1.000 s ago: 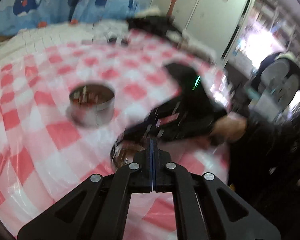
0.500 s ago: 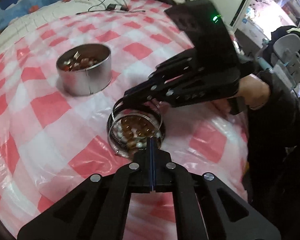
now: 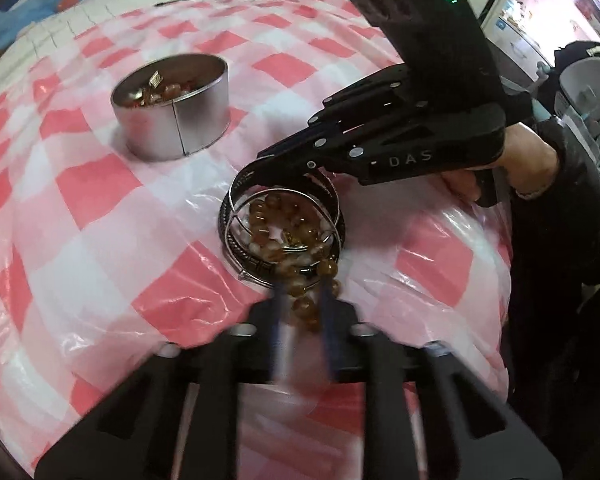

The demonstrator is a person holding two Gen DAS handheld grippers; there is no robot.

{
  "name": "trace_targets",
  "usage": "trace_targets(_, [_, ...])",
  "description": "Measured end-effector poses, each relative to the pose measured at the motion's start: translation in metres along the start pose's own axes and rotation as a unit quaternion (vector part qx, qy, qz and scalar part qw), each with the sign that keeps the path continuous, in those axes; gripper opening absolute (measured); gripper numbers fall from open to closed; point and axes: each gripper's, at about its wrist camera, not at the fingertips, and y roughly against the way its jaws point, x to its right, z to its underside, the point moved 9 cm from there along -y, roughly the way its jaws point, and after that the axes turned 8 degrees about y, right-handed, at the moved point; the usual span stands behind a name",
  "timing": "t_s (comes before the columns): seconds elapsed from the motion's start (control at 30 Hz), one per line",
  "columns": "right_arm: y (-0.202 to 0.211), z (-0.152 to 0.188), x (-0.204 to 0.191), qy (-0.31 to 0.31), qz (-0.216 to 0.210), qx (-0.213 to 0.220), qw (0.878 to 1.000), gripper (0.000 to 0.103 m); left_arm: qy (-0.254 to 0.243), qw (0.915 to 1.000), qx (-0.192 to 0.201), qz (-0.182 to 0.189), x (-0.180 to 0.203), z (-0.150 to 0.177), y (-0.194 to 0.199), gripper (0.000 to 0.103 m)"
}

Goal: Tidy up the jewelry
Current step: 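Grasp amber bead bracelet with left gripper while right gripper grips silver bangles, then carry the amber beads and bangles over the silver tin and open both grippers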

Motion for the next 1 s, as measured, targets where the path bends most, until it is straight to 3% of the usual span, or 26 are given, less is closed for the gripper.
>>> trace_targets(0.23, [0.005, -0.003, 0.003, -0.002, 0.006, 0.009, 1.0, 0.01, -0.022, 0.9942, 0.075, 0.073, 0.024, -0.015, 0.038, 0.01])
trace_targets(0.4, [0.017, -0.01, 0.007, -0.012, 0.004, 0.032, 0.999, 0.01, -0.008, 0.9787, 0.17, 0.115, 0.026, -0.035, 0.08, 0.01])
trace_targets(0.47, [0.028, -0.017, 0.006, -0.026, -0.023, 0.055, 0.998, 0.01, 0.003, 0.9756, 0.189, 0.112, 0.021, -0.039, 0.088, 0.01])
trace_targets(0.53, [0.029, -0.018, 0.012, -0.007, 0.025, 0.048, 0.999, 0.009, 0.012, 0.9757, 0.193, 0.103, 0.016, -0.041, 0.089, 0.01])
trace_targets(0.63, [0.033, -0.018, 0.019, -0.029, 0.01, 0.056, 0.998, 0.009, 0.022, 0.9761, 0.198, 0.088, 0.009, -0.046, 0.088, 0.01])
trace_targets(0.87, [0.056, -0.029, 0.043, -0.051, 0.046, 0.095, 0.993, 0.009, 0.045, 0.9725, 0.225, 0.043, -0.007, -0.063, 0.093, 0.01])
trace_targets(1.0, [0.069, -0.039, 0.053, -0.061, 0.061, 0.123, 0.989, 0.009, 0.046, 0.9678, 0.244, 0.038, -0.004, -0.084, 0.096, 0.01])
